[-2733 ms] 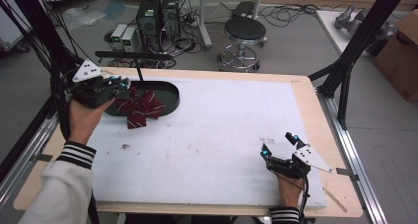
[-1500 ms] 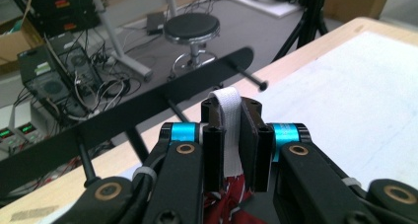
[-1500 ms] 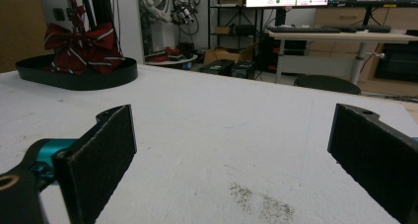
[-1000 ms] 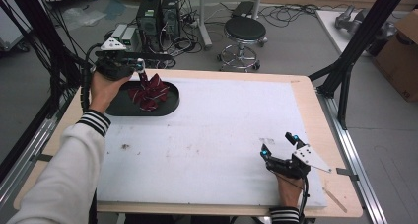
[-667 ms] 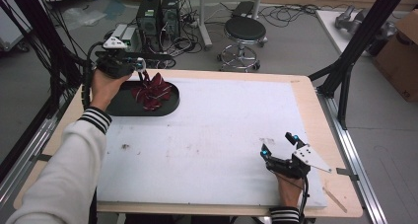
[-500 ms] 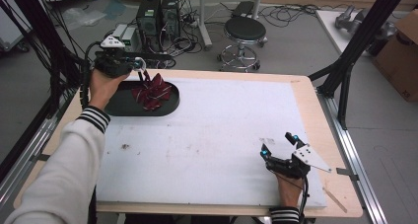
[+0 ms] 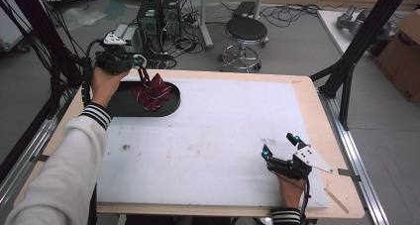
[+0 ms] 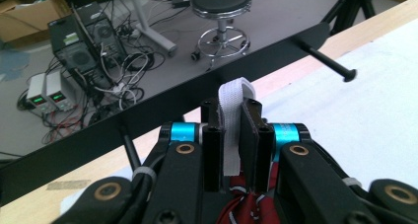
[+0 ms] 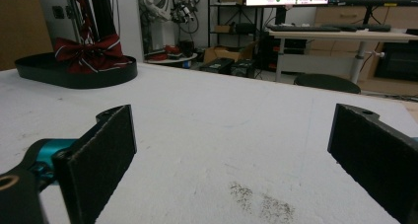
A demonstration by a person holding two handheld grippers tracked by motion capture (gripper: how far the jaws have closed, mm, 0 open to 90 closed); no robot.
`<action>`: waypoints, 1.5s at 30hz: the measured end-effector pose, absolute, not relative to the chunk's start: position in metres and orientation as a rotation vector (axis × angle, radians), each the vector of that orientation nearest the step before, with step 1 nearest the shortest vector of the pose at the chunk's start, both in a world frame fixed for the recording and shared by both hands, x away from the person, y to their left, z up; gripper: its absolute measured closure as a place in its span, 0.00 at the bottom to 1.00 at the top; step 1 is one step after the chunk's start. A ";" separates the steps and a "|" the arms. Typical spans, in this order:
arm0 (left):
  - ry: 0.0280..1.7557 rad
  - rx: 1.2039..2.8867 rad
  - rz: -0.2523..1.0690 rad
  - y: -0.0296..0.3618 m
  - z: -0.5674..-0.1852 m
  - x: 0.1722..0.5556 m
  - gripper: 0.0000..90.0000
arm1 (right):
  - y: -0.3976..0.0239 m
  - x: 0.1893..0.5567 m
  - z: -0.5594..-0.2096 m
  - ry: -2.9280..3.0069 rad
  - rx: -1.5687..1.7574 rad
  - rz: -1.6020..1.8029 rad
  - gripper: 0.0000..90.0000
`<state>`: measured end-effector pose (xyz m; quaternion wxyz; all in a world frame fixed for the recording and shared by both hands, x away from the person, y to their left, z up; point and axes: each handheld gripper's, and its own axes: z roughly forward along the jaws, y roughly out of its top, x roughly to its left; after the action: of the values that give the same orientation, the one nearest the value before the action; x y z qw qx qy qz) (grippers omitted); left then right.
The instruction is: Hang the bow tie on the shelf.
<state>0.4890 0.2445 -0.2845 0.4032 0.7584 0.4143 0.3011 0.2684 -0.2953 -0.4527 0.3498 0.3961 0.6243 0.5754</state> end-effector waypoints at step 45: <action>0.731 1.558 0.774 0.287 -0.342 0.357 0.08 | -0.295 0.267 -0.453 1.604 1.026 1.485 0.04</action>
<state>0.3566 0.2870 -0.3419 0.5869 0.6684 0.3137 0.3322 0.2674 -0.2950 -0.4529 0.3555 0.3971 0.6209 0.5749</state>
